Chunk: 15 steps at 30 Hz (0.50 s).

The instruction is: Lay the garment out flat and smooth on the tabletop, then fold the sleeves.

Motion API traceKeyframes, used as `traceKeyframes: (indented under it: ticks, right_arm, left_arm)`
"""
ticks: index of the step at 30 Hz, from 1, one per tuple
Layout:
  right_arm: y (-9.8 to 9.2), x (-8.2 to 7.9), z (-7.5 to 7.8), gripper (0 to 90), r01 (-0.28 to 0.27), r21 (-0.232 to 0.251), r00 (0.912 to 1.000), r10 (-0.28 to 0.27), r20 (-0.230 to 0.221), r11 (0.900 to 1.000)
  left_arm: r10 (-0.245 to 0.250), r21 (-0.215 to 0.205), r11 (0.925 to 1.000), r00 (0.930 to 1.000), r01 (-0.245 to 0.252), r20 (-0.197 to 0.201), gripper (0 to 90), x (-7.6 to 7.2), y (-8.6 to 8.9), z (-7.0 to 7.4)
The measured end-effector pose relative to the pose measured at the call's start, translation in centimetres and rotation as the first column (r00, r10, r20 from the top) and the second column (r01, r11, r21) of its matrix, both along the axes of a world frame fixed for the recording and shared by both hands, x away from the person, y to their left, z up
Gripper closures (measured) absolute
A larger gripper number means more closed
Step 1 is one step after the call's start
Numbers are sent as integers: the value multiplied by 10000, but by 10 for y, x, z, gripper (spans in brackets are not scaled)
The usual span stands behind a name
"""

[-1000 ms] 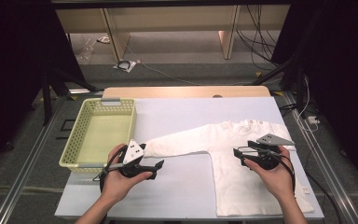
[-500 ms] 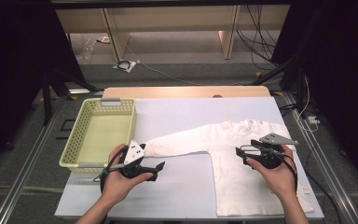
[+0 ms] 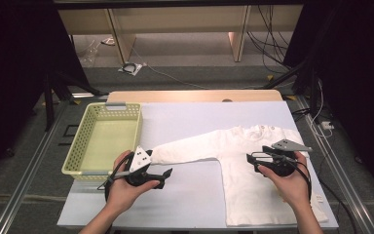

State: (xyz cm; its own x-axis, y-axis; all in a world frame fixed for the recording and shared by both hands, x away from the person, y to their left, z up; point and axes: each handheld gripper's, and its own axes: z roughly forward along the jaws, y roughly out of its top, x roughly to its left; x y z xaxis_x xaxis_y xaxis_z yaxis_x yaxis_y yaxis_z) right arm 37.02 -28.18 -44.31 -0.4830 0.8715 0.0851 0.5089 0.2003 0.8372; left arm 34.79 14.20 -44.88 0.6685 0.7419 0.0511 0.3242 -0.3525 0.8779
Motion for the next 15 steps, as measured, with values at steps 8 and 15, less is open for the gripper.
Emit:
traceKeyframes:
  ticks: [8,15]
  right_arm:
    - [1,-6,1,262,-329,-39,9994,330,146,9995]
    - [-1,-23,-3,273,-476,140,9980,470,417,9988]
  left_arm:
    - [-30,-36,10000,10000,29,-46,88,1,-1,-1]
    - [-20,38,10000,10000,20,-4,100,1,-3,0]
